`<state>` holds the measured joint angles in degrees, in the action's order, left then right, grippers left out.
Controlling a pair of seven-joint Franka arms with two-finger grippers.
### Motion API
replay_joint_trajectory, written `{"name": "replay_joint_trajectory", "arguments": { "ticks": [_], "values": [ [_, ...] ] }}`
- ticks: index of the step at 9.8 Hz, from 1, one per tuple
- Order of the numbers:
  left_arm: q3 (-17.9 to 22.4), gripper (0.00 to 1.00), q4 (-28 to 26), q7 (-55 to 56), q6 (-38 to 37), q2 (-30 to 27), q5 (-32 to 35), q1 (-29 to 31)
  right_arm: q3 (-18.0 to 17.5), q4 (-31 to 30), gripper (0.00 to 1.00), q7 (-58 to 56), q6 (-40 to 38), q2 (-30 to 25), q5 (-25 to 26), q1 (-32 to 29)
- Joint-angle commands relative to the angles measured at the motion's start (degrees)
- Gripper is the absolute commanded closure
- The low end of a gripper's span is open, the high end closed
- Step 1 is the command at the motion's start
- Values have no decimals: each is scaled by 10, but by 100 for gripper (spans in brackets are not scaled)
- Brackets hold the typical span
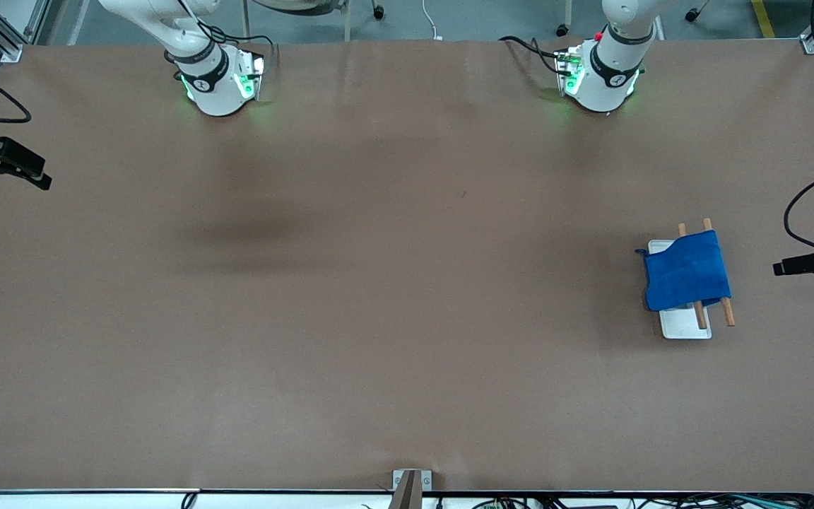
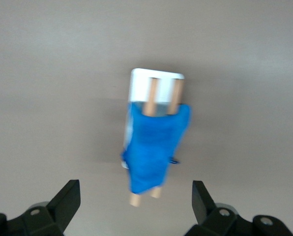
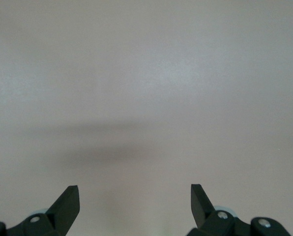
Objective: Right arm passes towel to left arm to hang
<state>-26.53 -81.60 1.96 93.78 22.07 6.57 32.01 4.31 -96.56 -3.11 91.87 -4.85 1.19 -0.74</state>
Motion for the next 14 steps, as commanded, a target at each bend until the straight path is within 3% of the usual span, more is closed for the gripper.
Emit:
{"name": "replay_joint_trajectory", "arguments": {
  "ticks": [1,4,7,9,11,14],
  "values": [
    [-60,0,-20,106,-8,-33,-4,2,0,6,0,1,-1,2,1,2],
    [-109,0,-3,118,-37,-55,27,3,0,6,0,1,-2,2,1,2],
    [-84,0,19,103,-49,-102,20,-38,0,6,0,1,-2,2,1,2],
    [55,0,10,95,-60,-162,13,-164,0,6,0,1,-2,3,1,2],
    [122,0,-12,58,-83,-196,-26,-221,0,6,0,1,-1,4,1,2],
    [183,0,-115,40,-70,-276,-60,-292,0,6,0,1,-1,5,1,2]
  ]
}}
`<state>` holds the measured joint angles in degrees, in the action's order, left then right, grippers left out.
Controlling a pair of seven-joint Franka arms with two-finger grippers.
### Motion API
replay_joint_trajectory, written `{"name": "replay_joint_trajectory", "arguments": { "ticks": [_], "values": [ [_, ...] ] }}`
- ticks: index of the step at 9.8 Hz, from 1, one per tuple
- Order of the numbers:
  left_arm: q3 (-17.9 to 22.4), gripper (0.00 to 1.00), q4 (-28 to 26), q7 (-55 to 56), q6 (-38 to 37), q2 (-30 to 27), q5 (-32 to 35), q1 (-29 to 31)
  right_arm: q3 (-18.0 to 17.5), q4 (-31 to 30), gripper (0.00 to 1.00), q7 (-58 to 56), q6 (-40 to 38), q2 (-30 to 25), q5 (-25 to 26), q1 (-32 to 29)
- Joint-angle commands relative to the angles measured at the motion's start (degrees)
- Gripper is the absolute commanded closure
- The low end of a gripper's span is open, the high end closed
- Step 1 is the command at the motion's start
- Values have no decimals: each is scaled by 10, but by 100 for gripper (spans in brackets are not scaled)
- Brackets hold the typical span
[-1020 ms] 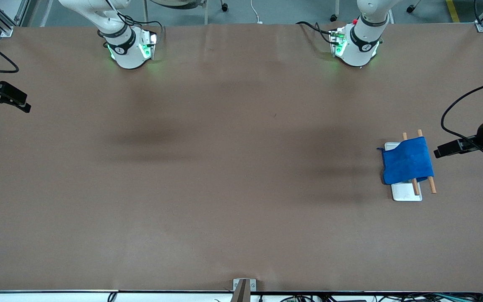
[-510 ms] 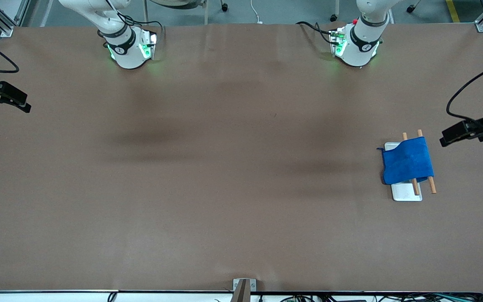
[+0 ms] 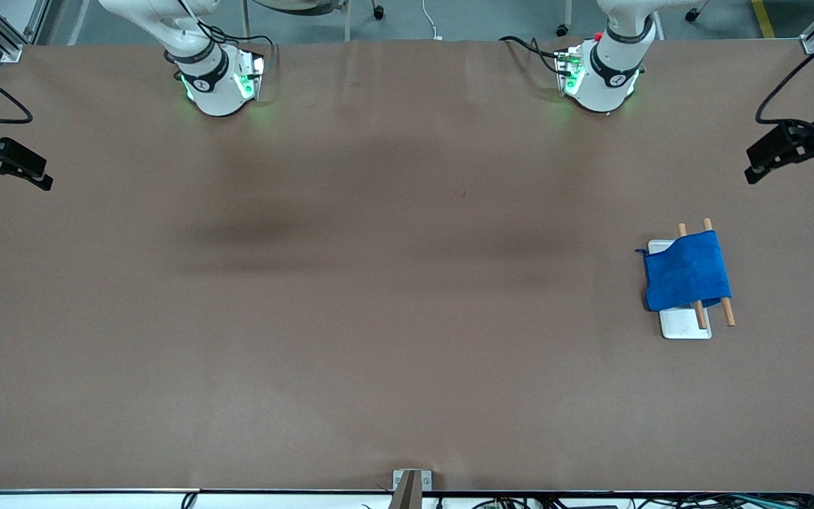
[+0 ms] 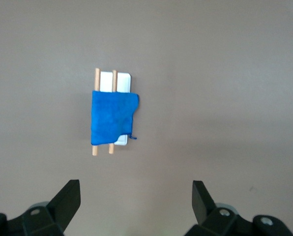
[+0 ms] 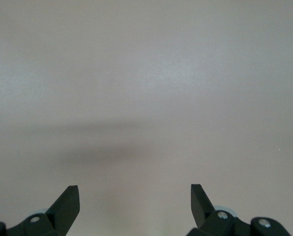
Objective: Right arm passes towel to left arm to hang
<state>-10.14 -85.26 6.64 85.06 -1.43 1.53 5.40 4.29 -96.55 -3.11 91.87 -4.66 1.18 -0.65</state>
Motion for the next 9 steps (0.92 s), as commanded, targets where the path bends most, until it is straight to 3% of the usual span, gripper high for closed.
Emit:
{"name": "replay_joint_trajectory", "arguments": {
  "ticks": [1,9],
  "values": [
    [22,0,-110,-7,33,-62,-10,-32,0,6,0,1,-1,3,1,1],
    [18,0,-86,0,6,-48,-41,-29,0,6,0,1,-1,3,0,5]
  ]
}}
